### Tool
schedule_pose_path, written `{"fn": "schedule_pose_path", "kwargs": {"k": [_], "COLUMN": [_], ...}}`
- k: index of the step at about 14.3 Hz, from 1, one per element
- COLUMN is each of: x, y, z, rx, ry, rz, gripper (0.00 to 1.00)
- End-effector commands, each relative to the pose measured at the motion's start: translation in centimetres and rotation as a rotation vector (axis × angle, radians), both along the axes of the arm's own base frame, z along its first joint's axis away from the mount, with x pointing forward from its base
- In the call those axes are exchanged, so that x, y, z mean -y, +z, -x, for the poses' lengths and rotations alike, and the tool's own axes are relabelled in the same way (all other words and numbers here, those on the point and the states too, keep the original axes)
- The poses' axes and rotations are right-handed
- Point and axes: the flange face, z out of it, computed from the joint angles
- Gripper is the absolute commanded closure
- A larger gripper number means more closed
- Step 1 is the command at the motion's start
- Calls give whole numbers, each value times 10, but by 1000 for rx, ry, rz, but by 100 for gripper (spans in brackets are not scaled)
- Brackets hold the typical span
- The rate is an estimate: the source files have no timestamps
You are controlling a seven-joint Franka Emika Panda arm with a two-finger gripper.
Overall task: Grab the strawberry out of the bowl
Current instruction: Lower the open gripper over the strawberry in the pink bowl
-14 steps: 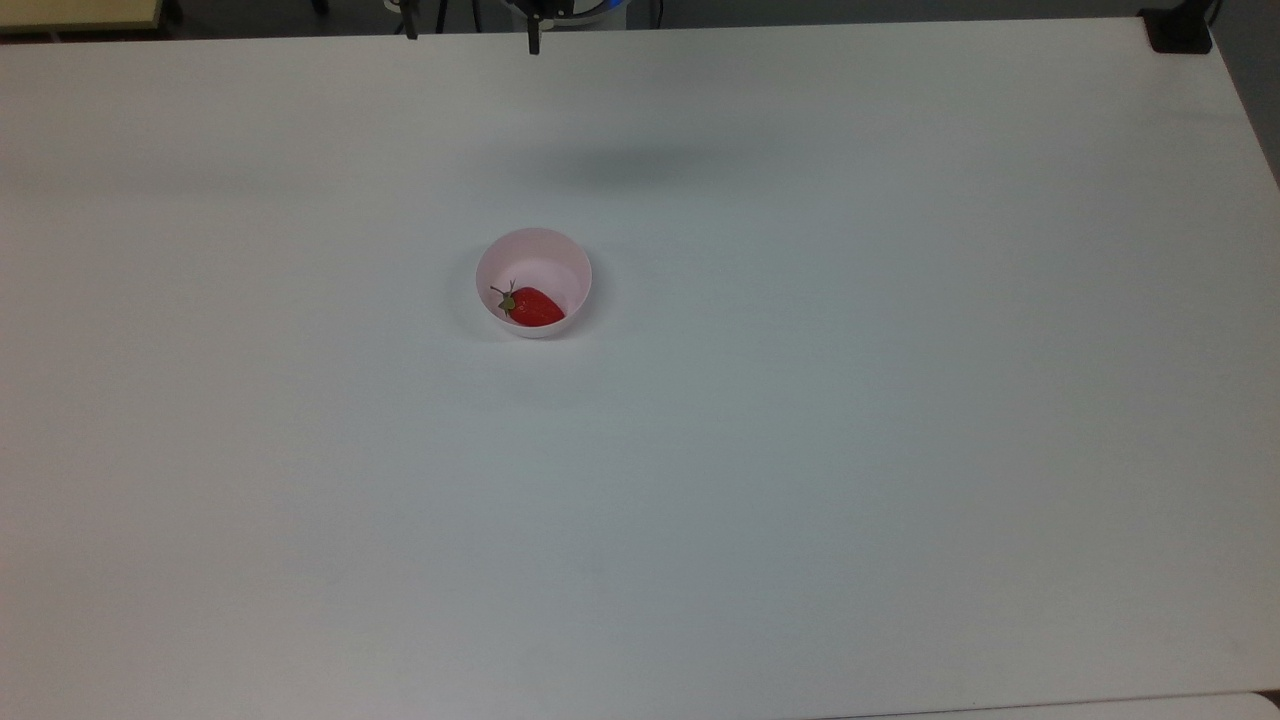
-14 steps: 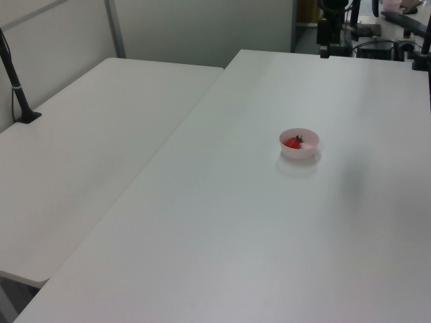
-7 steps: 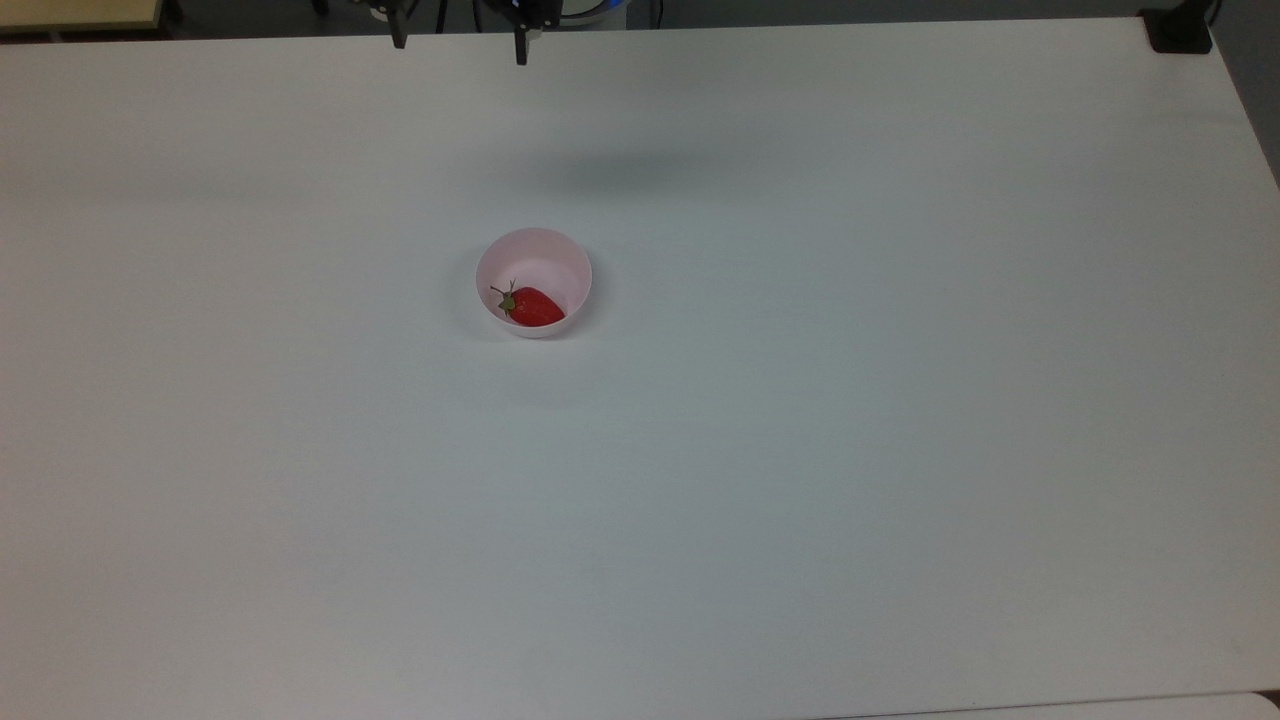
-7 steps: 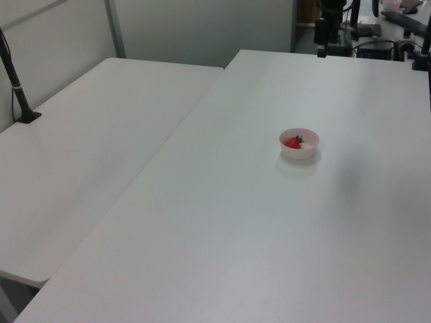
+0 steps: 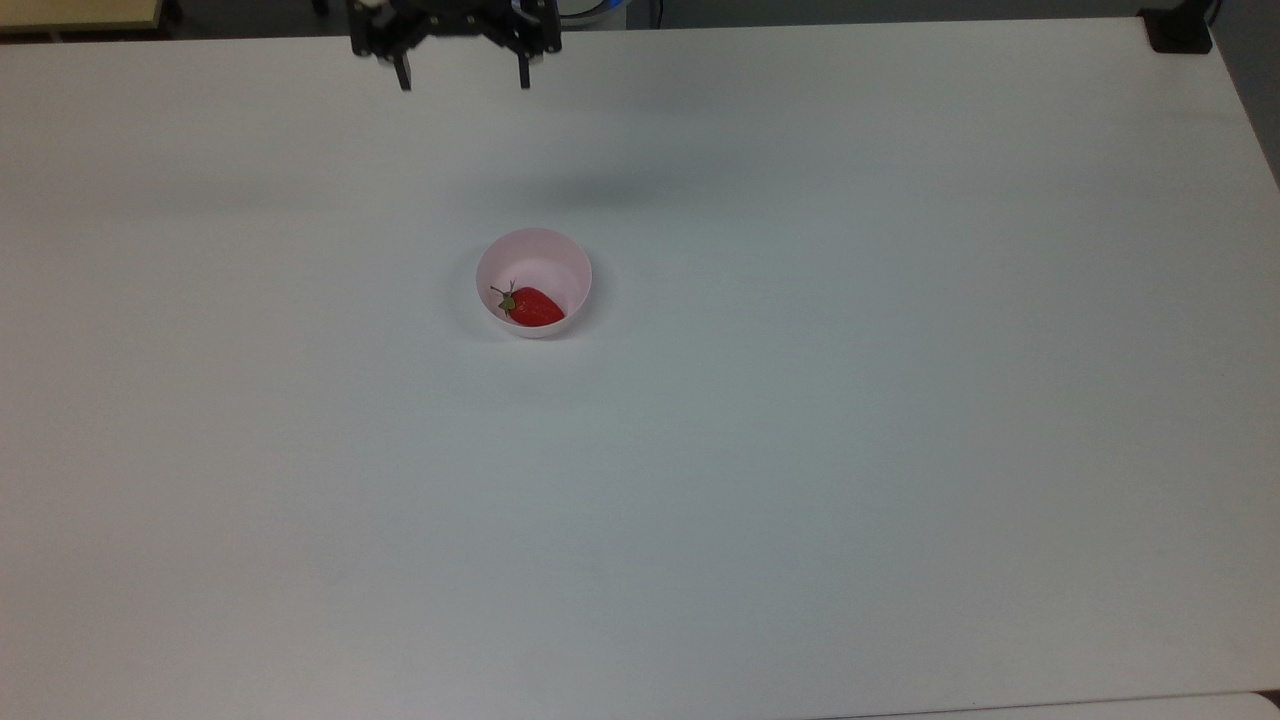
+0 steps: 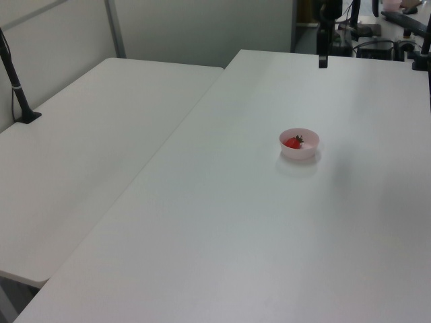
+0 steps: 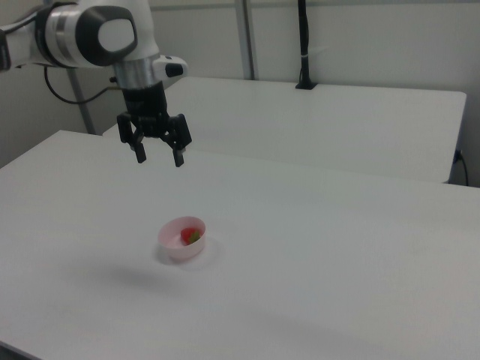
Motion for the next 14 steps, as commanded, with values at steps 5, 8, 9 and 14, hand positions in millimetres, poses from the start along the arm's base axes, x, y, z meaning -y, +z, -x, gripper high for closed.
{"fn": "schedule_pose_path", "kwargs": {"k": [5,8,9,14], "x": [-25,-39,-39,-47], "y": [-74,-119,-129,-182], "z": [-46,-64,-67,-67], "rx": [9,-3,-7,-78], "ry": [191,240,245,407], "rz": [-39,-23,-17,45], "gripper": [0,0,0,32]}}
